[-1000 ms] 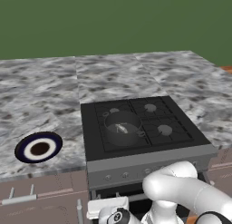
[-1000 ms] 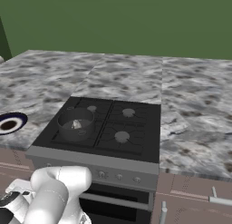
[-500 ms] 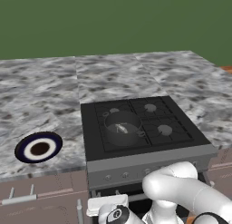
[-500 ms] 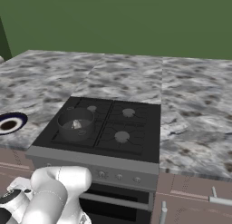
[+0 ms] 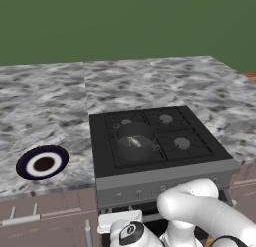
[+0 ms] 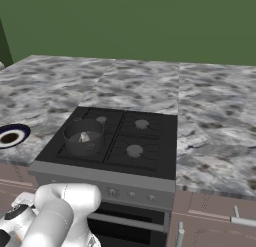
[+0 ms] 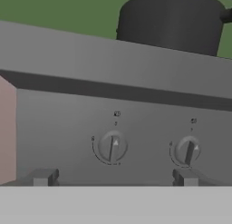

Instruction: Retrieve the frozen meat and place it in the pot on a burner. Then turn the burner on.

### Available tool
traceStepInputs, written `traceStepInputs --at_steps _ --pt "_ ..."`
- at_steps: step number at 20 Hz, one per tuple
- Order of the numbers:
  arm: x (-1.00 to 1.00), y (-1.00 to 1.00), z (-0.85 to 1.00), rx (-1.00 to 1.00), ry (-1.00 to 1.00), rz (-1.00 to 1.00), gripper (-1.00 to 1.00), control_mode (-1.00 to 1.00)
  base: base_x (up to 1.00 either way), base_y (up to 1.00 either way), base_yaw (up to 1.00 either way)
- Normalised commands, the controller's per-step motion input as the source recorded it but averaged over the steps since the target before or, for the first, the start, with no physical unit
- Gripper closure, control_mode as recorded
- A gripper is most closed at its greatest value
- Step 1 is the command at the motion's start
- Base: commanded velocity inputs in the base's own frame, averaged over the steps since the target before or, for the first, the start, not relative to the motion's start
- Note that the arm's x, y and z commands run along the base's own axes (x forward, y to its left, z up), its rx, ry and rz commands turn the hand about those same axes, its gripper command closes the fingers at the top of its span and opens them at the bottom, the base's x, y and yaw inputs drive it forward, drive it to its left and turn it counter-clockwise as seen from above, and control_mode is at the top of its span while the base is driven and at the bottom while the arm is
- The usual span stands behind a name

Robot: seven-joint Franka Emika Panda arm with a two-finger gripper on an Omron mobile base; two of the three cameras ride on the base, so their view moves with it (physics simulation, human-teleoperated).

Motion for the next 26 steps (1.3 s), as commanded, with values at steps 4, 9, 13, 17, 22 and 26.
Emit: traceStepInputs --at_steps 4,9,13,17,22,26 --pt "0.08 -0.04 -0.01 0.04 -0.01 0.0 -1.0 -1.0 0.0 0.0 0.0" --pt "0.08 -0.01 -0.05 0.03 -0.03 0.0 -1.0 -1.0 0.0 0.0 0.0" --pt "0.06 0.0 -0.16 0.03 -0.11 0.0 -1.0 -1.0 0.0 0.0 0.0" --pt "0.01 0.0 -0.14 0.03 -0.1 0.0 -1.0 -1.0 0.0 0.0 0.0" --pt "0.07 -0.02 -0.12 0.1 -0.02 0.0 -1.0 -1.0 0.0 0.0 0.0" --pt "0.05 -0.02 -0.03 0.12 0.0 -0.01 -1.0 -1.0 0.0 0.0 0.0"
